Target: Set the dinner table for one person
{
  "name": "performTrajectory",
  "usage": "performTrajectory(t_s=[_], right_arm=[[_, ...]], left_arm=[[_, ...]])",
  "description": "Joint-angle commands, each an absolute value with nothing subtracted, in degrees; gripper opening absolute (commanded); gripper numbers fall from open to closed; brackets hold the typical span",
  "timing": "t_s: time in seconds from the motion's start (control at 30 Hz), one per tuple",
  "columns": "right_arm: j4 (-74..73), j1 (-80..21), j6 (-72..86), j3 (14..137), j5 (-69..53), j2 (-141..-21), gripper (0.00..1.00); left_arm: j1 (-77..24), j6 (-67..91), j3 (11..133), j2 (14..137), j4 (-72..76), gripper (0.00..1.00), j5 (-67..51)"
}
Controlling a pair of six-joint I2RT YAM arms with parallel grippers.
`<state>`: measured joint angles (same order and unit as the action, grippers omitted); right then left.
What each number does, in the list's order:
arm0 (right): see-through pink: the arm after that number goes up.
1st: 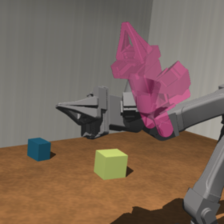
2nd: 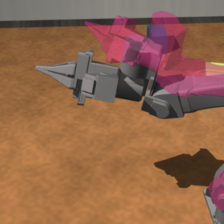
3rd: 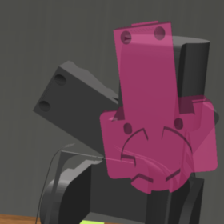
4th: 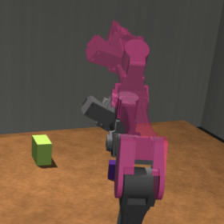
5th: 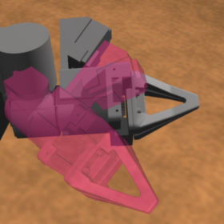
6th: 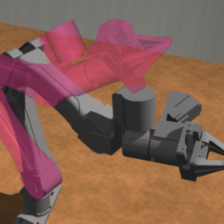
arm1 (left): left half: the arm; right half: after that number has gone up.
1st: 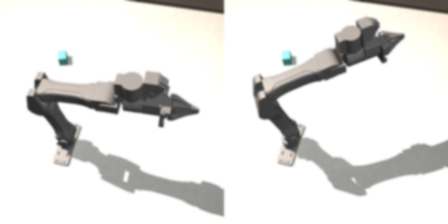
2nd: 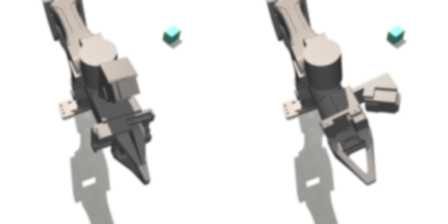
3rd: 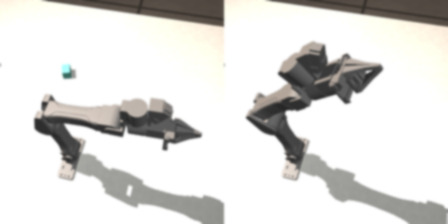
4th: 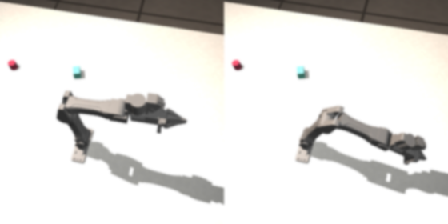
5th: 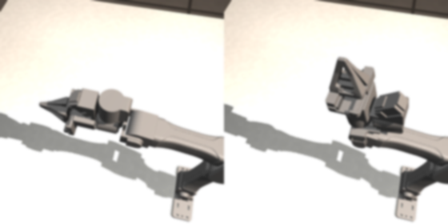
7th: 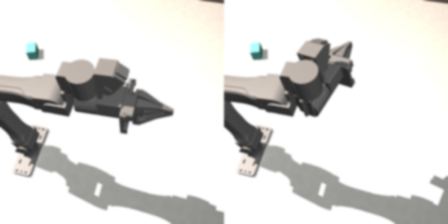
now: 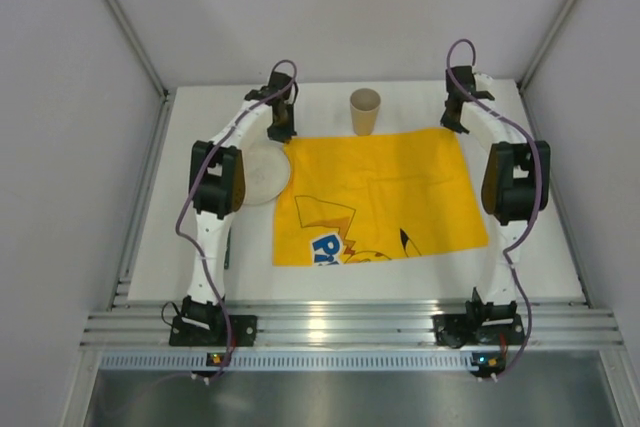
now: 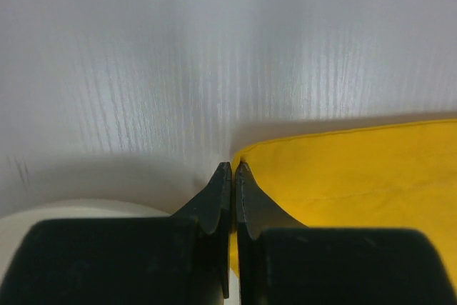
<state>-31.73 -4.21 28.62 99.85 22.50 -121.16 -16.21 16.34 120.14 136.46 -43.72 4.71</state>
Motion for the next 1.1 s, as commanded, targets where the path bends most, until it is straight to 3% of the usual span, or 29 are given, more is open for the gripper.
performTrajectory(t_s=[0.0, 0.03, 0.17, 0.2, 0.23, 0.27, 0.3, 0.33, 0.37, 0.53, 0.6, 0.67, 0.8, 1.07], right_arm=[[-32.08, -3.78, 29.18, 103.97, 21.71, -121.90, 0.00], [-32.78, -3.78, 29.18, 104.15, 21.97, -122.08, 0.00], [-33.31, -3.78, 27.61, 102.75, 21.71, -121.21, 0.00], [-33.05, -3.69, 27.08, 102.31, 21.45, -120.77, 0.06], [-32.87, -3.69, 26.72, 101.70, 21.10, -119.98, 0.36], [-32.78, -3.78, 26.37, 100.82, 21.18, -119.45, 0.56], [-32.78, -3.69, 25.93, 100.38, 21.18, -118.92, 0.77], [-32.78, -3.78, 25.93, 100.02, 21.62, -118.31, 0.93], [-32.96, -3.69, 25.75, 99.85, 22.58, -117.00, 1.00], [-38.40, -3.78, 26.19, 100.37, 25.22, -112.16, 1.00], [-39.63, -3.87, 27.15, 97.22, 24.88, -107.60, 1.00], [-39.55, -4.13, 27.51, 93.54, 23.48, -101.47, 1.00], [-41.65, -7.54, 27.42, 83.34, 21.88, -91.25, 1.00], [-48.43, -15.73, 26.72, 70.08, 19.96, -72.36, 1.00]], left_arm=[[-15.12, 15.56, 123.49, 137.37, -42.63, 0.00, 3.26], [-14.86, 15.56, 123.49, 137.37, -42.63, 0.00, 2.82], [-14.15, 16.34, 124.80, 134.93, -45.07, 0.67, 6.56], [-13.98, 16.61, 125.15, 133.78, -45.70, 0.70, 7.55], [-13.45, 16.96, 124.98, 132.55, -46.14, 0.75, 8.69], [-13.19, 17.05, 124.63, 131.23, -46.32, 0.87, 9.31], [-12.92, 16.79, 123.41, 127.91, -46.32, 0.91, 10.10], [-12.75, 16.61, 122.70, 126.40, -46.32, 0.93, 10.37], [-12.31, 16.35, 121.83, 124.82, -46.49, 0.94, 10.63], [-9.50, 16.87, 107.43, 113.94, -46.32, 0.94, 12.22], [-8.44, 16.53, 97.97, 110.23, -44.13, 0.93, 11.69], [-6.95, 16.44, 93.10, 105.94, -41.93, 0.85, 10.64], [-5.80, 15.56, 81.42, 101.87, -37.10, 0.84, 10.46], [1.93, 15.47, 74.97, 103.70, -30.24, 0.78, 5.89]])
